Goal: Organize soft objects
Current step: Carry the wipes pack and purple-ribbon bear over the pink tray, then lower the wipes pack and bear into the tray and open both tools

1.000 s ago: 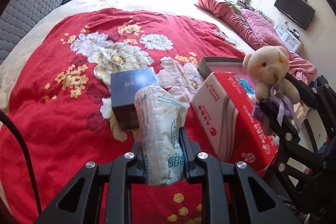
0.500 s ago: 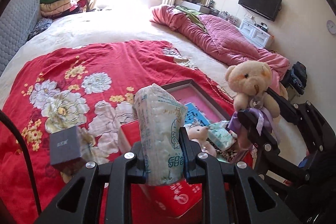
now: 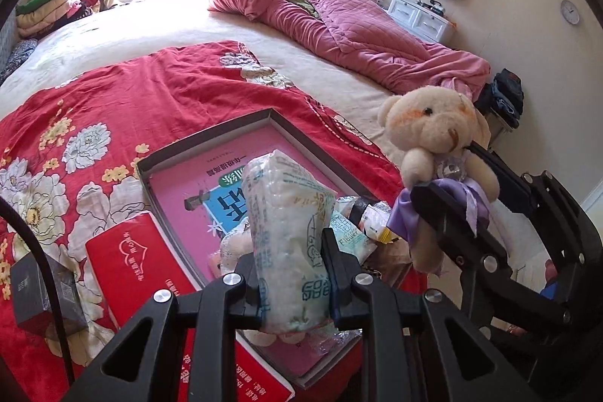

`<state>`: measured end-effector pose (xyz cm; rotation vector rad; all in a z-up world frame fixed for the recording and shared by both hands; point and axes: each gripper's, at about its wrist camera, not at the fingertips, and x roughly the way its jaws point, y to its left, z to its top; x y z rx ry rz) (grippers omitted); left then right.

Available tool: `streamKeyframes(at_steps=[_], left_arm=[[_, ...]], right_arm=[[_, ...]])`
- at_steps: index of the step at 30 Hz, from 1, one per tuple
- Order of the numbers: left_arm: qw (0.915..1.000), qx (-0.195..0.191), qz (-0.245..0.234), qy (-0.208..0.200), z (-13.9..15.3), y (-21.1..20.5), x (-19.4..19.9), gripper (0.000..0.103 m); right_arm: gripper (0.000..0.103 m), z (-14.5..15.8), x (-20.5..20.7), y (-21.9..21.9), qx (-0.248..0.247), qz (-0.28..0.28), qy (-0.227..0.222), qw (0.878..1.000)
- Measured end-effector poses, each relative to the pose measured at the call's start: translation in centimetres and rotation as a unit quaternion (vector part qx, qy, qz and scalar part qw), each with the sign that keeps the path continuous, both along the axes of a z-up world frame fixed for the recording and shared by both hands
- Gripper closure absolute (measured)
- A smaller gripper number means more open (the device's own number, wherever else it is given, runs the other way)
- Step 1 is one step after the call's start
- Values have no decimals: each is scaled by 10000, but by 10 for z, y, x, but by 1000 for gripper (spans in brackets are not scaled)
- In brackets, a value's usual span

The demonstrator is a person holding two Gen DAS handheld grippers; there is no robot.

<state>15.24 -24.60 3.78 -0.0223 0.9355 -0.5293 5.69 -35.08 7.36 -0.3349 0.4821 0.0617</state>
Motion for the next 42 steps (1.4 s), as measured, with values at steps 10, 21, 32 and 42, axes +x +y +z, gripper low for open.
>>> streamKeyframes(at_steps=[10, 21, 32, 42], left_arm=[[9992, 314, -118, 208, -29, -17, 14, 79], [9981, 392, -62, 465, -52, -20, 33, 78], [9980, 119, -11, 625, -52, -13, 43, 46], [9988, 134, 64, 476, -41, -5, 35, 33]], right_arm=[[60, -37, 20, -24, 333, 118, 635, 9974], [59, -82, 48, -27, 439, 295, 1411, 9886], [39, -85, 49, -29, 372, 275, 1376, 9894], [29, -64, 31, -29, 81, 143, 1190, 9928]])
